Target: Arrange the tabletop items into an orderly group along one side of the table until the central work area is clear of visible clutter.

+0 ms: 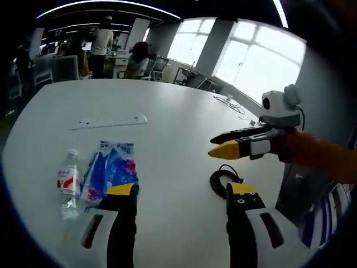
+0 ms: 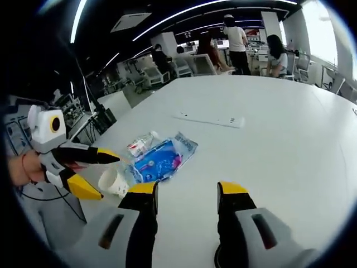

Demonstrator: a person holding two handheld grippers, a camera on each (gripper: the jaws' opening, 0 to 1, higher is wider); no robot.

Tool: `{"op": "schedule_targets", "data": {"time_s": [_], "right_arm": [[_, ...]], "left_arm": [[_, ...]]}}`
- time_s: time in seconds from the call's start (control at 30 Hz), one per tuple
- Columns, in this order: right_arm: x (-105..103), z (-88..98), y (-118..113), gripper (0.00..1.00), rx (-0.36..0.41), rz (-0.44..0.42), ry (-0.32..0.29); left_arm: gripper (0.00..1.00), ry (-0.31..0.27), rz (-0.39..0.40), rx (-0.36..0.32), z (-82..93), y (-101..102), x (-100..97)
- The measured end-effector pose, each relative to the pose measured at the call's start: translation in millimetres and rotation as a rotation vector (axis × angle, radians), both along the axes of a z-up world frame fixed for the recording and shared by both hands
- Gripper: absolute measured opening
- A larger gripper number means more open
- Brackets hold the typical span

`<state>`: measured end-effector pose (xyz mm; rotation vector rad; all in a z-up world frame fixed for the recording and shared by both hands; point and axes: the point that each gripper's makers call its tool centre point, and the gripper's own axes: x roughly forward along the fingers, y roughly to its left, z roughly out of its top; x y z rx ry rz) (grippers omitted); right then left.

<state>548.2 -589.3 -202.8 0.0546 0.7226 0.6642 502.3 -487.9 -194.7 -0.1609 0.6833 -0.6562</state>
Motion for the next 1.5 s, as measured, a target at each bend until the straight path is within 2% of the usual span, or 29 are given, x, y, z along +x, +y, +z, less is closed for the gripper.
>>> {"op": "schedule_targets", "data": {"time_s": [0.57,0.9,1.1,1.37,1.5], "right_arm": [[14,-1.1,60,0.40,-0.043,0.126,-0.013],[31,-15.3,96,0.38,-0.080,0.214,-0.004],[46,-30.1,113,0.38,-0.100,0.263,0.011],[71,-60.3,121,0.37,-0.131,0.297,0.042],[77,-74.7,124,0.35,-0.144,0.308,0.058]], "left_arm": [[0.66,-0.023,0.129,-0.012,9.4,70,-2.5],[0.66,-0.019,0.224,-0.024,5.6,111,1.9],[0.67,-0.016,0.273,-0.042,1.7,131,6.6],[0.68,0.001,0.324,-0.061,-9.1,153,10.3],[0.68,0.011,0.343,-0.065,-15.5,162,10.8]]}}
